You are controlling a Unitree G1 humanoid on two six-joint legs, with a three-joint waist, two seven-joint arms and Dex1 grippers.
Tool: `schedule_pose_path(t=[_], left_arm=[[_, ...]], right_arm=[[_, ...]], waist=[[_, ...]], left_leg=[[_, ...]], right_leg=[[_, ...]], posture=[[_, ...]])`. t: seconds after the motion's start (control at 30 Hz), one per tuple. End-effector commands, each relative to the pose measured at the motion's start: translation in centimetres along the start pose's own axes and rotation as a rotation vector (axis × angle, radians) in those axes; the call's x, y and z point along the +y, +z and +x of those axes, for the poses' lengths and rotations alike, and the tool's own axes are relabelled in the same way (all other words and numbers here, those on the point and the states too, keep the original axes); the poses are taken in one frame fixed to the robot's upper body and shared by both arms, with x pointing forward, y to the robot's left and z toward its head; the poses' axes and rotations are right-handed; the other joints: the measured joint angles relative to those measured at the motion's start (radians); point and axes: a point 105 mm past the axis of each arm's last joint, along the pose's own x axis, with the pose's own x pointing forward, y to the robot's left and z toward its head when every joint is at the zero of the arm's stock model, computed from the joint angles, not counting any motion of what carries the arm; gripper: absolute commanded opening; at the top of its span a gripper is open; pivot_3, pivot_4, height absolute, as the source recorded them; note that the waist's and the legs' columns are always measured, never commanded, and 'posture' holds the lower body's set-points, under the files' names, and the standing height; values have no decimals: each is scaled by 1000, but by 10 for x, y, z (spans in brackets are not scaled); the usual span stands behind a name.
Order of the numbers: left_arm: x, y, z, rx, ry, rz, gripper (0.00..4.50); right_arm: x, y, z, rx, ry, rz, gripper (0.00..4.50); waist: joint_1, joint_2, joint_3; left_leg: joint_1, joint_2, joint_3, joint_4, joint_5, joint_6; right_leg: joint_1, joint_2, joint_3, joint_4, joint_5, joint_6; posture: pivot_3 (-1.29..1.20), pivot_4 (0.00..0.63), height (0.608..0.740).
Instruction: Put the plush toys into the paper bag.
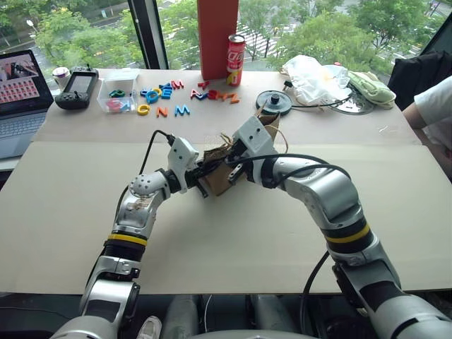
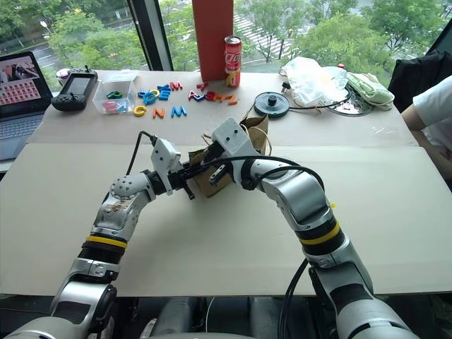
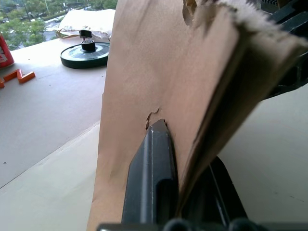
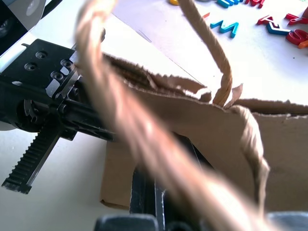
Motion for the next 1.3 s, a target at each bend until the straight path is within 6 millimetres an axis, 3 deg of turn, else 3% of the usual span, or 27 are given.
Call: schedule_pose_path(t=[0.03,0.43,0.67,0.8,0.97,1.13,1.23,1.3], left_arm=[[3,11,2,-28,3,27,12],[6,12,3,-34,20,27,12],[9,8,5,-19,34,25,12],[9,3,6,-6,38,28,12],[13,5,3,-25,53,20,12],[18,11,-10,-42,36,32,12],[24,29,-26,-86,-11,48,12],[26,57,-39,-129,-73,92,12]], right_arm=[[-3,12,-6,-35,-13,-25,0],[0,11,-10,-26,9,-43,0],[5,21,-42,-76,92,-95,0],[1,26,-76,-161,159,-92,0],[-22,19,-127,-235,202,-33,0],[-53,9,-146,-202,118,-46,0],[-70,5,-149,-195,58,-39,0],[-76,6,-151,-217,42,-40,0]], waist=[[0,0,0],[0,0,0],[2,0,0],[5,0,0],[12,0,0],[1,0,0],[-5,0,0],[-5,-1,0]], left_leg=[[0,0,0,0,0,0],[0,0,0,0,0,0],[0,0,-1,0,0,0],[0,0,-1,0,0,0],[0,-1,-3,0,0,0],[3,0,-3,0,0,0],[5,1,-3,0,0,0],[5,1,-3,0,0,0]], right_leg=[[0,0,0,0,0,0],[0,0,0,0,0,0],[0,0,0,0,0,0],[1,0,0,0,0,0],[2,0,0,-2,0,0],[3,0,2,-1,0,0],[3,2,4,0,0,0],[2,2,4,0,0,0]], posture=[[0,150,739],[0,150,739],[0,150,739],[0,150,739],[0,150,739],[0,150,739],[0,150,739],[0,150,739]])
